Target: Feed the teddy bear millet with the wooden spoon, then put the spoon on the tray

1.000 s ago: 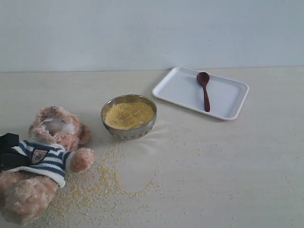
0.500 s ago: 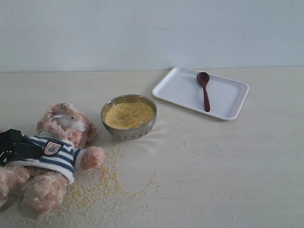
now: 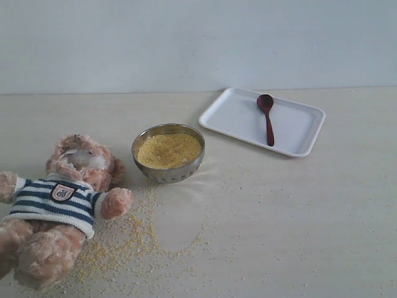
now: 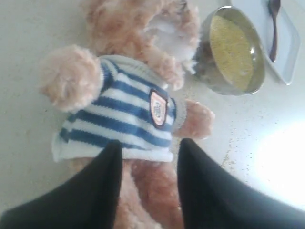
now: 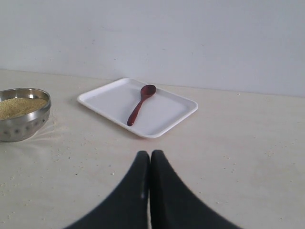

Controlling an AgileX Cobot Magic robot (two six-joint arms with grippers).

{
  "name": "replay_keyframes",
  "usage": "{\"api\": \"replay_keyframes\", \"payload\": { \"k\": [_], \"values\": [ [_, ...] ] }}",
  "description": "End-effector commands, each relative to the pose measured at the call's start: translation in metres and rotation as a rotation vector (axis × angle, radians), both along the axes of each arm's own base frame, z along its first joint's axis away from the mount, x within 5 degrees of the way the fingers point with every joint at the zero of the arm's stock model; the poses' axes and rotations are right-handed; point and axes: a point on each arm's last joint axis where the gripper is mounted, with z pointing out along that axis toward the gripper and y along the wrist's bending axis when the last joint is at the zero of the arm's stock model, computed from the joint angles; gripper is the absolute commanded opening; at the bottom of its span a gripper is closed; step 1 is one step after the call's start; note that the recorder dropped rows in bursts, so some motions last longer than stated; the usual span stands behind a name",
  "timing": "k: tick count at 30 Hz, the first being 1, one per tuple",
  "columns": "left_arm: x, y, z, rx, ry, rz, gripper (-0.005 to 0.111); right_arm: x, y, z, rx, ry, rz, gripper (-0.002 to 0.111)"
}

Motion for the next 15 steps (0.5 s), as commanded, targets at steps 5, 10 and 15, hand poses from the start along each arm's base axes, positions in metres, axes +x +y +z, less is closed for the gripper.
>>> {"api": "replay_keyframes", "payload": {
  "k": [5, 10, 15],
  "values": [
    [-0.038, -0.025, 0.038, 0.005, -0.15, -0.061, 0.005, 0.0, 0.0, 0.0, 0.001, -0.011, -0.002, 0.0],
    [-0.044, -0.028, 0.044, 0.034, -0.196, -0.062, 0.005, 0.0, 0.0, 0.0, 0.001, -0.011, -0.002, 0.0],
    [-0.044, -0.031, 0.045, 0.063, -0.217, -0.075, 0.005, 0.0, 0.0, 0.0, 0.001, -0.011, -0.002, 0.0]
  ]
}}
